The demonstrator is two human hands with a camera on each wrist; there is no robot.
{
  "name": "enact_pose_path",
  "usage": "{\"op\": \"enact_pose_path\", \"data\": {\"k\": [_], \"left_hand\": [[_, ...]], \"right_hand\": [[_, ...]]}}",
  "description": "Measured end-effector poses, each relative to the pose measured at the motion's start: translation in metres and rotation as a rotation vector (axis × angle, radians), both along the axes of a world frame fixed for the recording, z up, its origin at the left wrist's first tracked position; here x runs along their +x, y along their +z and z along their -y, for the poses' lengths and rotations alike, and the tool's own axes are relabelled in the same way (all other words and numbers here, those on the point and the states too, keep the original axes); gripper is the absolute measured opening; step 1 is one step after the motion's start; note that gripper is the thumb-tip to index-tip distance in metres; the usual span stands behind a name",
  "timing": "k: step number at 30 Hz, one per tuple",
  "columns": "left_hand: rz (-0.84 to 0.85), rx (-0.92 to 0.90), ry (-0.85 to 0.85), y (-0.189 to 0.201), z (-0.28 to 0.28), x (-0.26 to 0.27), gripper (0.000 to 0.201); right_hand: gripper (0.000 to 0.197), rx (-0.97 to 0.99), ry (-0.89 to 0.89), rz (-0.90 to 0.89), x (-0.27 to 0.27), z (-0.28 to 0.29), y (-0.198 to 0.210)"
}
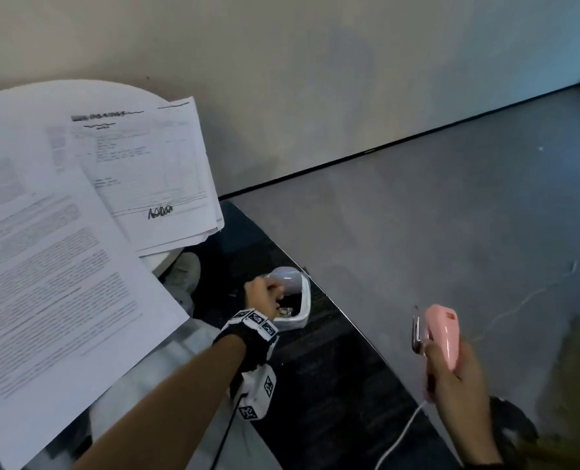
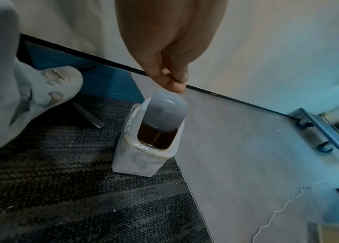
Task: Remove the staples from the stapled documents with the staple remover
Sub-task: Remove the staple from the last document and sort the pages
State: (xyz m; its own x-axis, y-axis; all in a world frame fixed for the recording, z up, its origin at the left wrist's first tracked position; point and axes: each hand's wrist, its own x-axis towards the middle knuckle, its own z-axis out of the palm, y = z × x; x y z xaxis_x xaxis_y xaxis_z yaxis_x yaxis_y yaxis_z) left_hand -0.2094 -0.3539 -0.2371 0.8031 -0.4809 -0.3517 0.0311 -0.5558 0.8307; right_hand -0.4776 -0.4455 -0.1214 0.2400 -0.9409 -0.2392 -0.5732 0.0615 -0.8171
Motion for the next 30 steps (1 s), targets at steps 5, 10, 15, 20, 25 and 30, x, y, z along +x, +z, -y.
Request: {"op": "enact_pose_path", "data": {"k": [5, 10, 15, 20, 25, 30], "left_hand": [[-0.165, -0.121, 0.130, -0.010, 0.009, 0.001, 0.023], [-0.047, -0.093, 0.064, -0.007, 0.007, 0.008, 0.025], [0.029, -0.169, -0.073, 0.049, 0.017, 0.028, 0.021], [0.194, -0.232, -0.267, 0.161, -0.006, 0.075, 0.021], [0.305, -0.317, -0.335, 0.275, -0.091, 0.111, 0.022], [0.334, -0.383, 0.035, 0.308, -0.206, 0.125, 0.023]], "right_hand": [[0.007, 0.010, -0.007, 0.001, 0.000, -0.002, -0.006], [0.005, 0.005, 0.021, 0.032, 0.007, -0.004, -0.002], [0.011, -0.002, 0.083, 0.136, 0.042, -0.012, 0.033], [0.015, 0.166, 0.270, 0.387, 0.116, -0.035, 0.075], [0.037, 0.275, 0.502, 0.458, 0.208, -0.088, 0.115], [0.024, 0.168, 0.589, 0.424, 0.300, -0.131, 0.129]]}}
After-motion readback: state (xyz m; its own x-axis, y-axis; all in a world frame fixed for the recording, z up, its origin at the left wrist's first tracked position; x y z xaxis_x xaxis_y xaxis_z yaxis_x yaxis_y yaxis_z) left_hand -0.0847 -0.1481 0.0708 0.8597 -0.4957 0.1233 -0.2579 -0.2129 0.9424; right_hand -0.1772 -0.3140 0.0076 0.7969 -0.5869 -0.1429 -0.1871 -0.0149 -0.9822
